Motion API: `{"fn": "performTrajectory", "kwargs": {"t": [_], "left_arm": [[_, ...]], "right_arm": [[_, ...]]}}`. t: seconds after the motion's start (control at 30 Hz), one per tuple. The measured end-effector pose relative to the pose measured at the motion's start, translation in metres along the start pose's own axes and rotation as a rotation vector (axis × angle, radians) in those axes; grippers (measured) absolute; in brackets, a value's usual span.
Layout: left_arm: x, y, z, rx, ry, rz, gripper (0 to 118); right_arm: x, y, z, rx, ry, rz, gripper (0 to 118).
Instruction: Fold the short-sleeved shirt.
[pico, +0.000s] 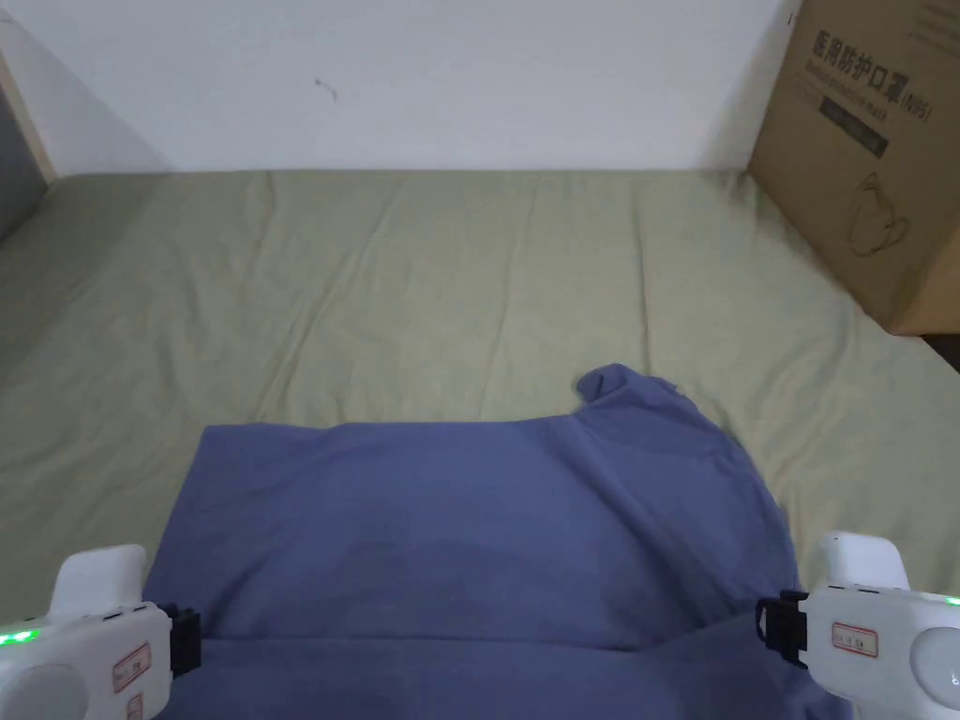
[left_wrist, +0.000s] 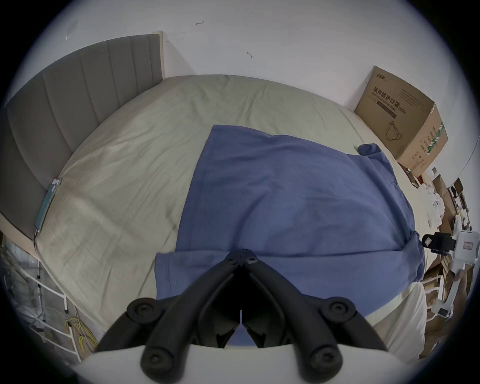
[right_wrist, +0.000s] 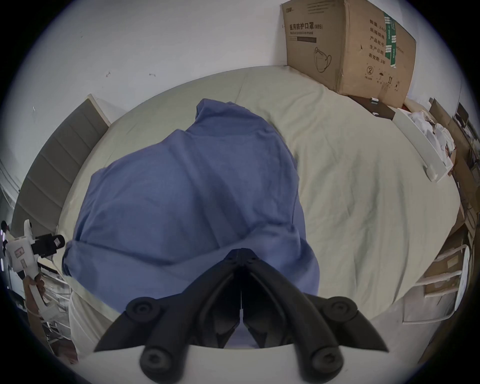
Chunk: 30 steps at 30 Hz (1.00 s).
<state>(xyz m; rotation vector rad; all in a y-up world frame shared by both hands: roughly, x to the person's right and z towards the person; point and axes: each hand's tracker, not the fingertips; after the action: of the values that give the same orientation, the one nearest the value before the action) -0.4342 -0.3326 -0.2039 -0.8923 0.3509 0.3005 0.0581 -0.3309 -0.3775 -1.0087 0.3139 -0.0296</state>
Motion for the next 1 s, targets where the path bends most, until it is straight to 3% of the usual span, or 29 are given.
{"fn": "performTrajectory", "kwargs": {"t": [0.1, 0.13, 0.17, 0.2, 0.3, 0.43, 0.53, 0.6, 0.67, 0.7, 0.73, 0.97, 1.0], "left_arm": [[0.004, 0.021, -0.007, 0.008, 0.001, -0.005, 0], [0.006, 0.028, -0.009, 0.013, -0.003, -0.008, 0], [0.007, 0.033, -0.010, 0.020, -0.005, -0.007, 0], [0.008, 0.039, -0.012, 0.029, -0.012, -0.008, 0], [0.015, 0.050, -0.017, 0.036, -0.023, -0.013, 0], [0.012, 0.055, -0.040, -0.004, -0.027, -0.009, 0], [0.004, 0.053, -0.050, -0.026, -0.017, 0.019, 0], [0.000, 0.053, -0.053, -0.034, -0.022, 0.034, 0], [0.002, 0.053, -0.053, -0.045, -0.017, 0.030, 0], [0.003, 0.054, -0.053, -0.047, -0.005, 0.019, 0], [0.003, 0.055, -0.053, -0.045, -0.001, 0.014, 0], [0.005, 0.092, -0.058, -0.010, -0.035, 0.011, 0], [0.005, 0.104, -0.064, -0.014, -0.029, -0.006, 4]], "right_arm": [[0.006, 0.048, -0.023, 0.017, -0.003, 0.007, 4], [0.008, 0.069, -0.036, 0.015, -0.007, 0.010, 20], [0.010, 0.087, -0.046, 0.020, -0.008, 0.021, 58], [0.011, 0.109, -0.060, 0.039, -0.009, 0.042, 76], [0.012, 0.165, -0.105, 0.045, -0.033, 0.077, 92], [0.024, 0.206, -0.177, -0.043, -0.070, 0.057, 92], [0.022, 0.201, -0.196, -0.122, -0.085, 0.054, 87], [0.019, 0.192, -0.203, -0.127, -0.106, 0.104, 62], [0.013, 0.191, -0.190, -0.098, -0.103, 0.127, 52], [0.012, 0.192, -0.186, -0.087, -0.099, 0.129, 33], [0.010, 0.193, -0.184, -0.063, -0.115, 0.137, 1], [0.010, 0.192, -0.173, -0.066, -0.109, 0.108, 0], [0.009, 0.192, -0.173, -0.068, -0.111, 0.110, 0]]}}
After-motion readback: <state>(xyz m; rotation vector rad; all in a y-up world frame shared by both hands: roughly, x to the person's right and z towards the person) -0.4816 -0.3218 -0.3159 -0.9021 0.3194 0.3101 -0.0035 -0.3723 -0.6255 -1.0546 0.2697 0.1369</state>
